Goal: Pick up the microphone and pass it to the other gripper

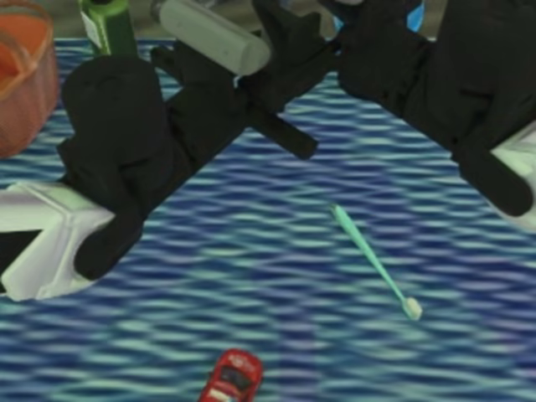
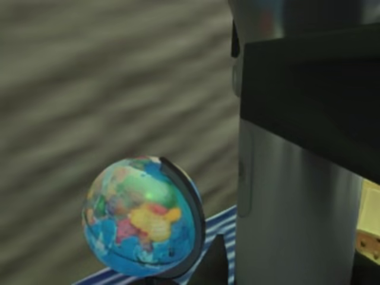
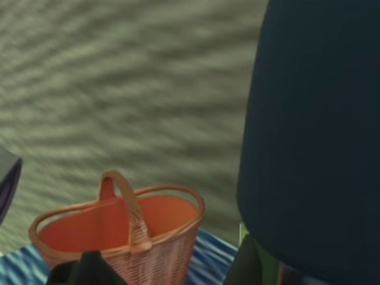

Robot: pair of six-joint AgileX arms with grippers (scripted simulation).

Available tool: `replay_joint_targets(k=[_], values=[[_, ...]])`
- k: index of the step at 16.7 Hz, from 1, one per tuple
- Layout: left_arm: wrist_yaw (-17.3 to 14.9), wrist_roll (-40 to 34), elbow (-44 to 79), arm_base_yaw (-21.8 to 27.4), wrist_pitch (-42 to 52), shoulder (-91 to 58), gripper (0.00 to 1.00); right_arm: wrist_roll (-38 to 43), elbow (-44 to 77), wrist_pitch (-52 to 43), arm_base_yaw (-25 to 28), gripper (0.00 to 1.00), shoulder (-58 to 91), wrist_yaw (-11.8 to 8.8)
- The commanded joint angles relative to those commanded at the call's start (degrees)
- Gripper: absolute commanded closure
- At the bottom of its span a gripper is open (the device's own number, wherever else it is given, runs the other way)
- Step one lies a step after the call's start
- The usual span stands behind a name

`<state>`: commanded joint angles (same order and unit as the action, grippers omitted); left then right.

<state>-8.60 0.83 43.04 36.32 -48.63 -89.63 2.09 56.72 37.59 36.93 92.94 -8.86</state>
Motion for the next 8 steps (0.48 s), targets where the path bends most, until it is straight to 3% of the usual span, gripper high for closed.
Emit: replay_joint_targets(k=[7,8], values=[[0.0,0.0,0.0,0.0,0.0,0.0,1.00,0.0,0.0,0.0,0.0,0.98,0.0,0.0],[0.0,0.0,0.0,0.0,0.0,0.0,1.00,0.0,0.0,0.0,0.0,1.00,0.0,0.0]])
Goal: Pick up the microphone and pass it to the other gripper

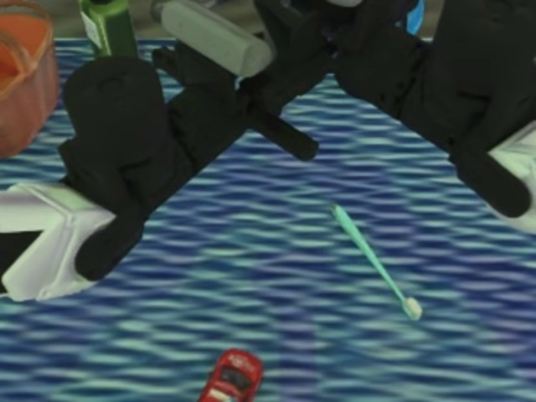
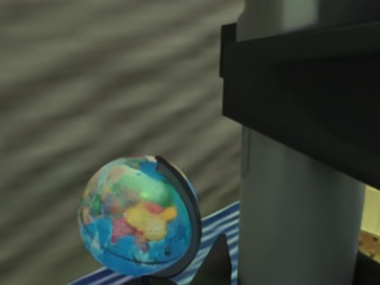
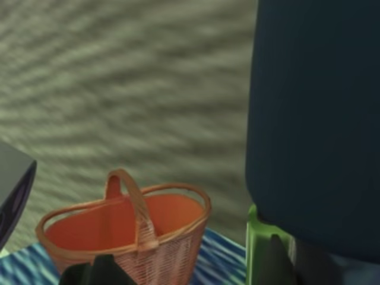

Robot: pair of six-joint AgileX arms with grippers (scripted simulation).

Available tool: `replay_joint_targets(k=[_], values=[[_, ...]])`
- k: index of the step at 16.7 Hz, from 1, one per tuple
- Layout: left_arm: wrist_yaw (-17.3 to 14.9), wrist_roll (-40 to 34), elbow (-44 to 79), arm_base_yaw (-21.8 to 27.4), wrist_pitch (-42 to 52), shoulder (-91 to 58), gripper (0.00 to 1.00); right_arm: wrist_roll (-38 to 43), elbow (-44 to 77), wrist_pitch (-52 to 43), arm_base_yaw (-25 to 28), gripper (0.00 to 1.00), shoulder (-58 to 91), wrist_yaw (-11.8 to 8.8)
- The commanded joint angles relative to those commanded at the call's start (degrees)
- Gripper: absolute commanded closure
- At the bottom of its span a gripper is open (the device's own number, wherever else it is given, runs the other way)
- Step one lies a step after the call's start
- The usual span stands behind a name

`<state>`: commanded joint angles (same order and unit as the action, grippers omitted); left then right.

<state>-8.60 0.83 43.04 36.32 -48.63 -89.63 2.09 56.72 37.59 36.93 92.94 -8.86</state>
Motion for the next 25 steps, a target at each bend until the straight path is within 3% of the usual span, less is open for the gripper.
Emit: replay_joint_targets(k=[8,21,25], values=[[0.0,0.0,0.0,0.0,0.0,0.0,1.00,0.0,0.0,0.0,0.0,1.00,0.0,0.0],[0.0,0.0,0.0,0.0,0.0,0.0,0.02,0.0,0.0,0.0,0.0,1.00,0.0,0.0],[0.0,0.0,0.0,0.0,0.0,0.0,0.00,0.0,0.0,0.0,0.0,1.00,0.0,0.0]])
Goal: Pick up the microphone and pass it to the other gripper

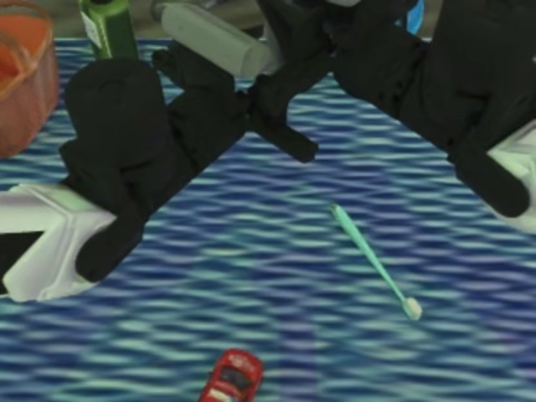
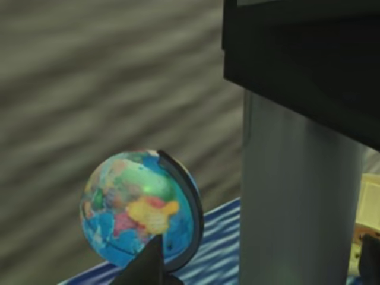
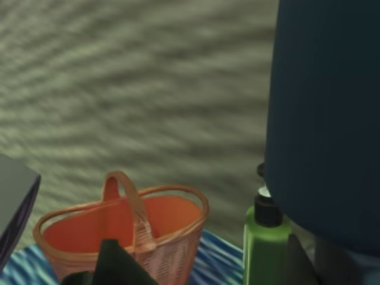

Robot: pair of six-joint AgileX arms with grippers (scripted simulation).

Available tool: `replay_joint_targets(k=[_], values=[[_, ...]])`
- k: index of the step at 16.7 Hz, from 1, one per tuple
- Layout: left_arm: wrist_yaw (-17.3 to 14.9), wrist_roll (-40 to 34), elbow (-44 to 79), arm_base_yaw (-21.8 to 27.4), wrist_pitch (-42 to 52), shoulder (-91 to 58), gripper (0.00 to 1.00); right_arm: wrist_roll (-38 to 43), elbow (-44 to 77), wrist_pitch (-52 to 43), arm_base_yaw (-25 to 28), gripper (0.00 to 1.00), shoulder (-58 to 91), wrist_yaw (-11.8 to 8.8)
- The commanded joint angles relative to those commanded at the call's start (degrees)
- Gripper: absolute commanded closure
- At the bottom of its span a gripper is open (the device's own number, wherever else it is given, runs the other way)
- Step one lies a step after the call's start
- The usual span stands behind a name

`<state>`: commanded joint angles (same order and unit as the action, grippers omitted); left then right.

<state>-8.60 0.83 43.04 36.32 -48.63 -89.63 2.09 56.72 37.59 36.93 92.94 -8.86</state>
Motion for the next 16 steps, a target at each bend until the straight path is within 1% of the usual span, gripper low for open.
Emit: replay_joint_targets(k=[4,5,7,9,13,15,16], values=[[0.0,0.0,0.0,0.0,0.0,0.0,0.00,0.0,0.0,0.0,0.0,1.00,0.0,0.0],[1.4,1.0,-0.6,-0.9,0.0,-0.6,0.00,-0.5,0.5,0.0,-0.2,1.00,-0.6,0.8],[1.3,1.0,-1.5,-1.2,0.2,0.4,0.00,-0.4,0.1,-0.1,-0.7,1.00,-1.0,0.4],[1.0,1.0,-4.4,-2.0,0.8,3.7,0.00,-0.2,-1.3,-0.1,-2.1,1.00,-2.2,-1.1],[0.0,1.0,-12.0,-3.7,2.2,13.2,0.00,-0.2,-4.3,0.1,-5.5,1.00,-5.5,-5.1],[-0.4,0.9,-14.3,-4.1,2.5,15.7,0.00,-0.2,-5.4,0.2,-6.7,1.00,-6.5,-6.3],[-0.4,0.9,-14.6,-4.2,2.6,16.0,0.00,-0.2,-5.5,0.2,-6.9,1.00,-6.7,-6.5]])
